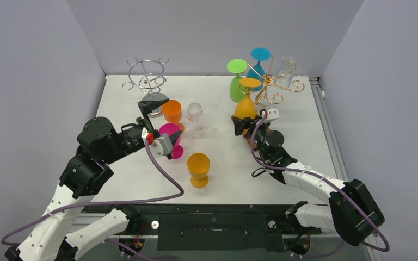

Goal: Place the wine glass upside down on the wine glass rack
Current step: Turn the wine glass upside down at the wine rack, then pick up the wine glass at the center of the board.

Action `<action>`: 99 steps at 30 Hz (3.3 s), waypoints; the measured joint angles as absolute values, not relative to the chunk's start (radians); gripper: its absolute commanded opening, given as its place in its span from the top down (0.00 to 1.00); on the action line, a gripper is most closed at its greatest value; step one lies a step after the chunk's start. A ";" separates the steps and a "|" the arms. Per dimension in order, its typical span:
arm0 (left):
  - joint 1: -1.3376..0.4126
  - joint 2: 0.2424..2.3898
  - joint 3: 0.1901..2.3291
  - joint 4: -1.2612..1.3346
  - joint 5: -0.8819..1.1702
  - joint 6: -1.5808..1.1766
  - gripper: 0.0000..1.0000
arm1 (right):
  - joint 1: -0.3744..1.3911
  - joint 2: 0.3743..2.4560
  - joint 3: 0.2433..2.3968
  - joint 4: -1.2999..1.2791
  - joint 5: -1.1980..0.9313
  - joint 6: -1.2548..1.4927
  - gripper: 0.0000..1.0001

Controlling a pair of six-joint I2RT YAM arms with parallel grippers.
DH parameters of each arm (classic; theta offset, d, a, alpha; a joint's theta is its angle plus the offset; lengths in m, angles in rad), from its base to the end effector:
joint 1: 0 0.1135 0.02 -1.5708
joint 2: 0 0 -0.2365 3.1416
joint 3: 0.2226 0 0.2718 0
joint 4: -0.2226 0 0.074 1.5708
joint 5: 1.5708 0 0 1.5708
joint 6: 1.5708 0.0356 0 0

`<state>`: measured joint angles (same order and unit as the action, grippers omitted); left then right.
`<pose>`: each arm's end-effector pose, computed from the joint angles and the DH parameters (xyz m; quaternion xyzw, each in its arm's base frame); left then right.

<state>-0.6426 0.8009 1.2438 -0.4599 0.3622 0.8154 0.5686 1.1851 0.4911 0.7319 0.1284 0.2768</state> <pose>0.1337 -0.1158 0.4493 0.5614 0.4390 -0.0684 0.6981 0.2404 0.1482 0.2133 -0.0549 0.6915 0.2543 0.6739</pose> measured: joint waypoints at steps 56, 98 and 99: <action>-0.643 0.813 1.244 -0.467 0.344 0.796 0.04 | 0.616 1.110 0.434 0.735 0.075 0.265 0.52; -0.643 0.944 1.308 -0.476 0.279 0.651 0.04 | 0.809 0.865 0.213 0.485 0.170 0.366 0.22; -0.643 0.946 1.308 -0.477 0.269 0.640 0.04 | 0.844 0.823 0.213 0.451 0.188 0.376 0.22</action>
